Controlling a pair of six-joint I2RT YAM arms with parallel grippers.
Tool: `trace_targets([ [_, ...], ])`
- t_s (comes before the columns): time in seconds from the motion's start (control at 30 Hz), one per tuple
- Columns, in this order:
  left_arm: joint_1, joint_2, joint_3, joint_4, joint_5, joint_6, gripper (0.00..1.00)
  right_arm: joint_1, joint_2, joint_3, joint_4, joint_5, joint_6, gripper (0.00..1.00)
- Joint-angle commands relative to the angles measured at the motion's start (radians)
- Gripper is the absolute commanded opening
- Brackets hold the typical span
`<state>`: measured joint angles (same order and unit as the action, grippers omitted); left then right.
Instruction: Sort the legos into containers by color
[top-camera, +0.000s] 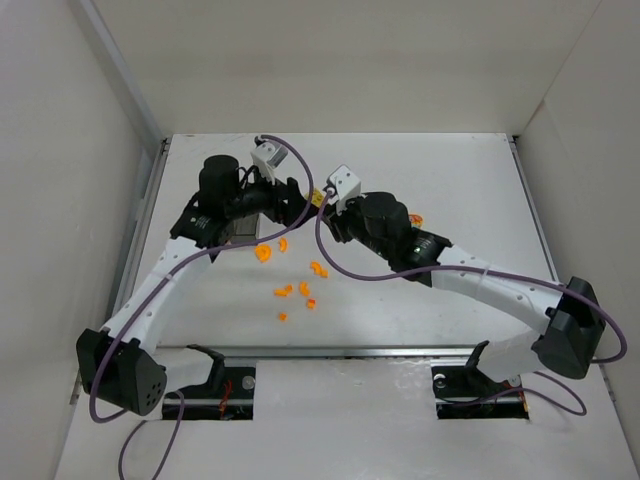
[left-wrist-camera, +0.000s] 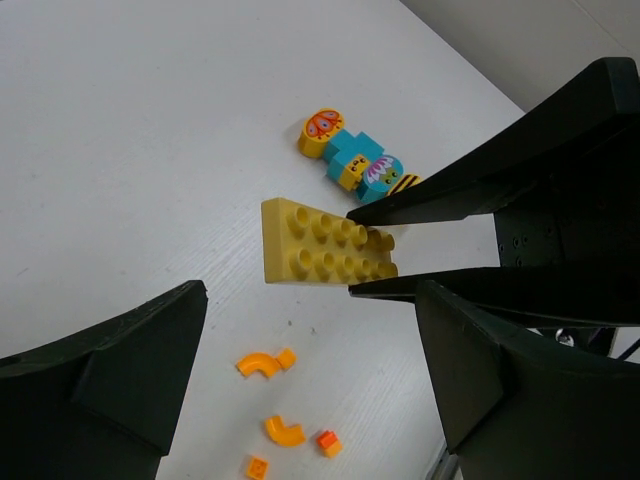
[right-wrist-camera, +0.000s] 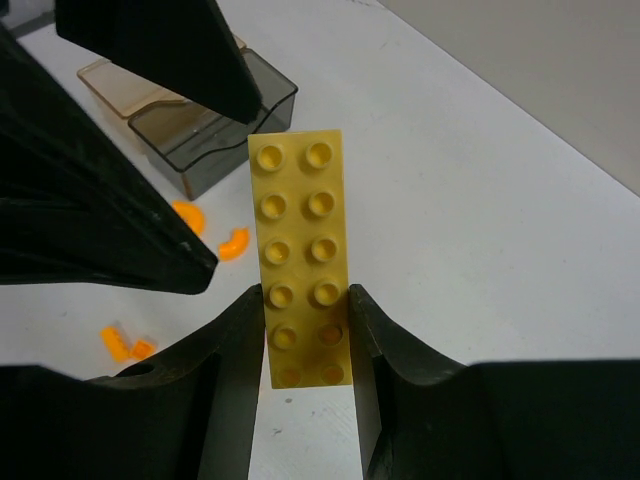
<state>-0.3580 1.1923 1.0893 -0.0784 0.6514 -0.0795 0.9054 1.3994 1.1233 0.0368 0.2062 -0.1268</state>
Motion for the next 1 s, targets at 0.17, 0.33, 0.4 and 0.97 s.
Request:
trace_targets([
  [0.17, -0.002, 0.029, 0.054, 0.062, 0.149, -0.009, 0.70, 0.027, -0.048, -0.005, 0.081, 0.016, -0.004, 0.00],
  [0.33, -0.002, 0.029, 0.044, 0.091, 0.148, -0.009, 0.37, 0.027, -0.057, -0.014, 0.081, 0.006, -0.004, 0.00],
  [0.4, -0.002, 0.029, 0.035, 0.121, 0.148, -0.032, 0.37, 0.036, -0.057, -0.014, 0.081, 0.006, -0.004, 0.00],
  [0.97, -0.002, 0.029, 0.026, 0.134, 0.063, -0.036, 0.11, 0.036, -0.037, -0.005, 0.091, -0.024, -0.004, 0.00],
])
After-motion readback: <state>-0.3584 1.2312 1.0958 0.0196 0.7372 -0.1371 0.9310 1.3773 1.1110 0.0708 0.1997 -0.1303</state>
